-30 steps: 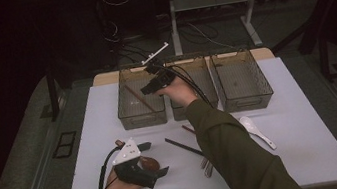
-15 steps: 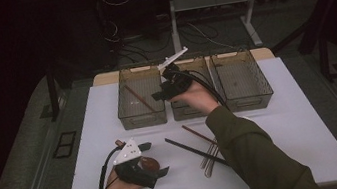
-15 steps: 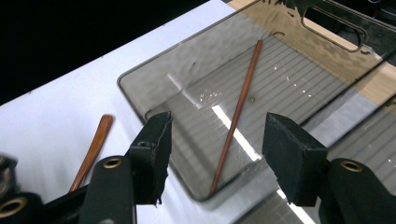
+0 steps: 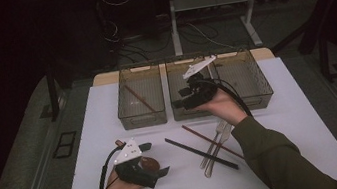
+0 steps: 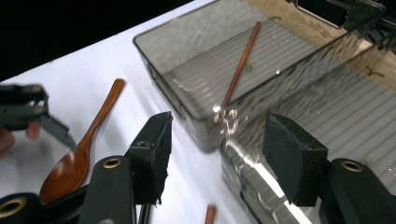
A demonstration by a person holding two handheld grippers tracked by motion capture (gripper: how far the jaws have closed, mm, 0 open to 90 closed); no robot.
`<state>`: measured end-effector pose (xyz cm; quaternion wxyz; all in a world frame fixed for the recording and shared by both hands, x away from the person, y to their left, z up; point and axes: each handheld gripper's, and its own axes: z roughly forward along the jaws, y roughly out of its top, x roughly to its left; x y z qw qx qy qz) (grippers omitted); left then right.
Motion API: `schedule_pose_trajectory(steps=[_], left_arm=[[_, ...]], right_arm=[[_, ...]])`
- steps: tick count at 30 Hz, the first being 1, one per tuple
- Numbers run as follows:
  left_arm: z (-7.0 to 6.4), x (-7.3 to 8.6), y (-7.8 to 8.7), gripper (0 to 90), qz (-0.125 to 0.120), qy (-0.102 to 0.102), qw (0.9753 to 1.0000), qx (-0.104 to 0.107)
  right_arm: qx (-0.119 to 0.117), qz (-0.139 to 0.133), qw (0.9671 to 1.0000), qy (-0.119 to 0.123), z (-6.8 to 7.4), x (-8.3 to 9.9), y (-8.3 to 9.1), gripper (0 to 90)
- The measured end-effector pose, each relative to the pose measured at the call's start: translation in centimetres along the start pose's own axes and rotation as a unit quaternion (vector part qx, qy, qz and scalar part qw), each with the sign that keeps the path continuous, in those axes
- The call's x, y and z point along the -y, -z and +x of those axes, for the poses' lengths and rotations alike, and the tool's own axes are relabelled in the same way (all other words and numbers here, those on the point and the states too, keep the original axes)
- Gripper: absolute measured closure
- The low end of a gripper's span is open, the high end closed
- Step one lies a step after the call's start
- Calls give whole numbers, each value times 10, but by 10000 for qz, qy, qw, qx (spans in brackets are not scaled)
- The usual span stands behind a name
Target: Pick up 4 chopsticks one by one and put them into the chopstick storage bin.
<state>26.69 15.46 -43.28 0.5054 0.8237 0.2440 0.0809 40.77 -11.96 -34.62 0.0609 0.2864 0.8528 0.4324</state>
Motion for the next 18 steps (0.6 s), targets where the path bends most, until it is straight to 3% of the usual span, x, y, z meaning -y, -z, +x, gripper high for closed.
schedule_pose_trajectory(steps=[18], left_arm=[[0,1,-1,0,44,20,10000,-14]], right_arm=[[-108,-312,9995,12,4,60,45,416]])
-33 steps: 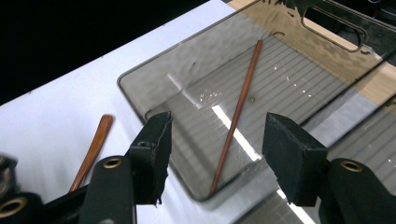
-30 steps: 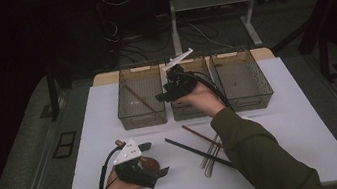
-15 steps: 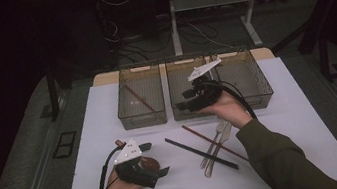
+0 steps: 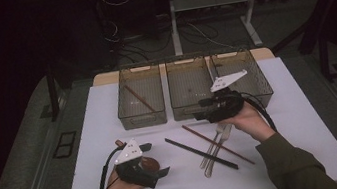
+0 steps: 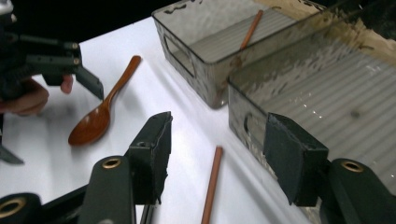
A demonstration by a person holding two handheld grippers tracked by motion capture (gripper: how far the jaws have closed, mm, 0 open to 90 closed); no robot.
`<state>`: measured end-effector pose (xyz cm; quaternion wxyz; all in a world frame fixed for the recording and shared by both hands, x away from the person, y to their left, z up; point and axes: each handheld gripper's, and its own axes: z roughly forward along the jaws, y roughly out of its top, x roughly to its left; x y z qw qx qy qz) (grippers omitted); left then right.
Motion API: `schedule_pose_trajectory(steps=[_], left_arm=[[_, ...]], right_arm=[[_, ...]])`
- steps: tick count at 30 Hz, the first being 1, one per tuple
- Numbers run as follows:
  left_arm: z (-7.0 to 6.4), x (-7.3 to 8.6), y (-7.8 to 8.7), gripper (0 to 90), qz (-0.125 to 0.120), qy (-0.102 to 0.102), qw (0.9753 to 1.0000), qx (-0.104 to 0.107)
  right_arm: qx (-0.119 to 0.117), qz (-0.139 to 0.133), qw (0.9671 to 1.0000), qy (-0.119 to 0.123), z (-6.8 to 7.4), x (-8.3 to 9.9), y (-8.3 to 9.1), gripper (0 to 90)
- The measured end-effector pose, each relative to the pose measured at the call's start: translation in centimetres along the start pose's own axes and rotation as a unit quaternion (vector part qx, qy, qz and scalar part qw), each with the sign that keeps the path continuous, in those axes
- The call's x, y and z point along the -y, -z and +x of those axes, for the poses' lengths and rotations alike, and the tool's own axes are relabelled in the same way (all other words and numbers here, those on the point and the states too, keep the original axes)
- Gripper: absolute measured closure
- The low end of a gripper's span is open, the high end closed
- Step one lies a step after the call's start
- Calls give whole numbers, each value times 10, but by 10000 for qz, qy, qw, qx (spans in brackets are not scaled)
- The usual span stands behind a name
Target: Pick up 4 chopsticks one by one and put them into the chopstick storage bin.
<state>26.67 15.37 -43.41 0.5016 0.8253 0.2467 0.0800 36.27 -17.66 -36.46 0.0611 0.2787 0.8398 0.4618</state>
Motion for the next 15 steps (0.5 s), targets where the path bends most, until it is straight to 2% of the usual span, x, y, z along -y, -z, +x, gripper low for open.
schedule_pose_trajectory(steps=[8,10,13,15], left_arm=[[0,0,0,0,46,-28,10000,3],[0,0,0,0,9,-11,10000,-1],[0,-1,2,0,-17,-1,10000,-10],[0,-1,2,0,-43,-14,10000,-16]], right_arm=[[26,-15,10000,-35,1,26,18,419],[-8,-38,9999,-96,2,31,23,417],[-10,29,10000,-40,4,38,29,412],[51,20,10000,-59,5,42,34,411]])
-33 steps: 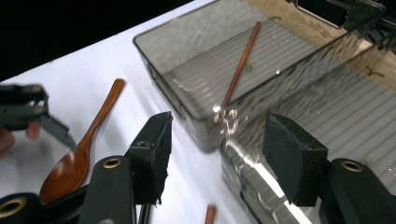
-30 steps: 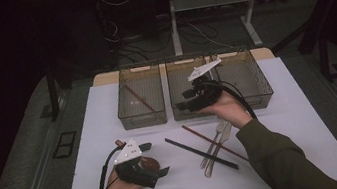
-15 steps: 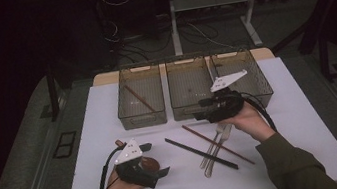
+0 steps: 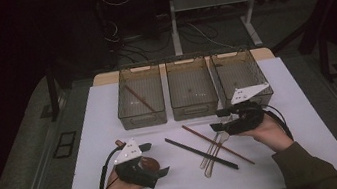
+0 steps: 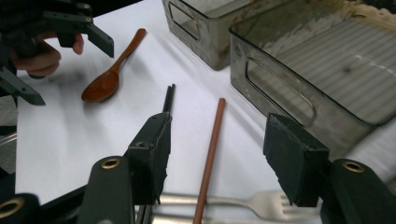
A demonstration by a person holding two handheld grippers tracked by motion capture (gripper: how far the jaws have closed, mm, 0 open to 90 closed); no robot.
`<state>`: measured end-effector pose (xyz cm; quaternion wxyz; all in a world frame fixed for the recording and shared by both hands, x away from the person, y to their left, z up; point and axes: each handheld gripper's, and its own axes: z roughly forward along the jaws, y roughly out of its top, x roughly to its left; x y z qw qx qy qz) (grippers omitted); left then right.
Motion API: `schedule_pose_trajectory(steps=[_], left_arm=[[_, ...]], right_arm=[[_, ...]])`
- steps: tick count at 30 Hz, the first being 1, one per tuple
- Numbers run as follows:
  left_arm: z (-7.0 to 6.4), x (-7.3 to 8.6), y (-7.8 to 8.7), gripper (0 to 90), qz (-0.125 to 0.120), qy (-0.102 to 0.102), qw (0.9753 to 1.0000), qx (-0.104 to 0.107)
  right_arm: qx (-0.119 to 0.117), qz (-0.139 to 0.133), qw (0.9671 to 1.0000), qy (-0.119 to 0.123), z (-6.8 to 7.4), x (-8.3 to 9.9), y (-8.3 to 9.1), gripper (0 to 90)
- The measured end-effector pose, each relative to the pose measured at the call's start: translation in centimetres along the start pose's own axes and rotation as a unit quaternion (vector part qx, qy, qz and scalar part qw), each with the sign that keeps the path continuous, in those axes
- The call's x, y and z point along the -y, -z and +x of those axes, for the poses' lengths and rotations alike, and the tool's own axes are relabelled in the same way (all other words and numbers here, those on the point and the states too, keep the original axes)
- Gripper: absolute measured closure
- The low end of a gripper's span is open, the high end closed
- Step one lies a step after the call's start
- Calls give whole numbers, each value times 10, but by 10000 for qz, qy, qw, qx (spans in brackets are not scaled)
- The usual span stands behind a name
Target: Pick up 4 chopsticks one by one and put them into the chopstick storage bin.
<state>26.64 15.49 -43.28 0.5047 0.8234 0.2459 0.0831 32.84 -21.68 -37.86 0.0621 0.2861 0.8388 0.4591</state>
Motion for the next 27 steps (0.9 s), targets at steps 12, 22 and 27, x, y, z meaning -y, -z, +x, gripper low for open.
schedule_pose_trajectory(steps=[12,22,27], left_arm=[[0,0,0,0,-1,21,10000,17],[0,0,1,0,-5,20,10000,17],[0,0,0,0,-8,30,10000,22]], right_arm=[[71,-40,9999,-149,7,27,16,477],[64,126,9996,-237,19,46,17,565],[67,306,9993,-191,24,53,11,626]])
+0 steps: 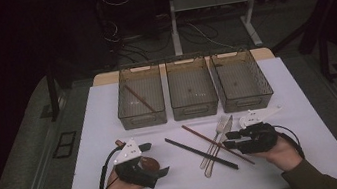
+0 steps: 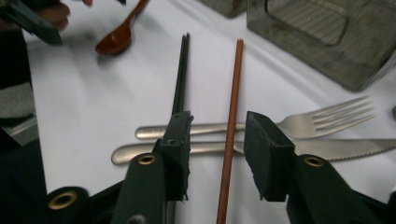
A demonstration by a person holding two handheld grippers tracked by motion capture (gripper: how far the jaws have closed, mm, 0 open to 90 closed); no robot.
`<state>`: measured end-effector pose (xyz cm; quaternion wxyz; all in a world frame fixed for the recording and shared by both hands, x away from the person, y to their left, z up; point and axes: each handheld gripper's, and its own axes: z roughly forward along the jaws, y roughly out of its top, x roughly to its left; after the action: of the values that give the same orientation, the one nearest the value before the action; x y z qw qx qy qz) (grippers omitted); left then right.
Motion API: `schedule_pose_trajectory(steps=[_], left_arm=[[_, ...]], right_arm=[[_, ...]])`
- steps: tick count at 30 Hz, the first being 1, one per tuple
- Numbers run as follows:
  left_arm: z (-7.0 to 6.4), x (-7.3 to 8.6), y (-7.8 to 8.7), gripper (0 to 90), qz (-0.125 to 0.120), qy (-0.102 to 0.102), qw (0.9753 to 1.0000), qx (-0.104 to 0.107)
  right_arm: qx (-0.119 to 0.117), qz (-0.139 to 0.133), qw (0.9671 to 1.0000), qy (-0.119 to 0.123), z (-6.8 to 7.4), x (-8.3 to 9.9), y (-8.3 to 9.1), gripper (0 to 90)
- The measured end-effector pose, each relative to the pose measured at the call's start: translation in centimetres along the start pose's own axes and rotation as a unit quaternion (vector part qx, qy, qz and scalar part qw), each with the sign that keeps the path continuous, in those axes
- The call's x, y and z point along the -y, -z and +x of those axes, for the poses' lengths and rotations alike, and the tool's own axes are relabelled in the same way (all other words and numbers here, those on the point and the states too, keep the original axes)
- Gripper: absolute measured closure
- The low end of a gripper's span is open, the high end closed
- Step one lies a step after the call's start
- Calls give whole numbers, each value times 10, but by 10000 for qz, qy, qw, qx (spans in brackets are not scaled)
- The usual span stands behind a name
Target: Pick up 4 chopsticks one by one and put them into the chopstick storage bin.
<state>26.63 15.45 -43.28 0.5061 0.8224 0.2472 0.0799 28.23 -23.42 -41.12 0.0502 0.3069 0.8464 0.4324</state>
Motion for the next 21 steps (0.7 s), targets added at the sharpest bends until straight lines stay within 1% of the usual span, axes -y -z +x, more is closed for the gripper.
schedule_pose_trajectory(steps=[1,4,9,14,21], left_arm=[[0,0,0,0,13,-9,10000,4],[0,0,0,0,24,-13,10000,5],[0,0,0,0,20,-8,10000,6],[0,0,-1,0,23,-22,10000,17],[0,0,-1,0,26,-21,10000,22]], right_arm=[[47,63,10000,50,0,1,-2,637],[143,223,9996,42,-1,3,-9,678],[164,474,9987,48,-3,7,-17,718],[163,623,9979,27,-3,10,-24,724],[242,799,9965,40,-4,13,-30,729]])
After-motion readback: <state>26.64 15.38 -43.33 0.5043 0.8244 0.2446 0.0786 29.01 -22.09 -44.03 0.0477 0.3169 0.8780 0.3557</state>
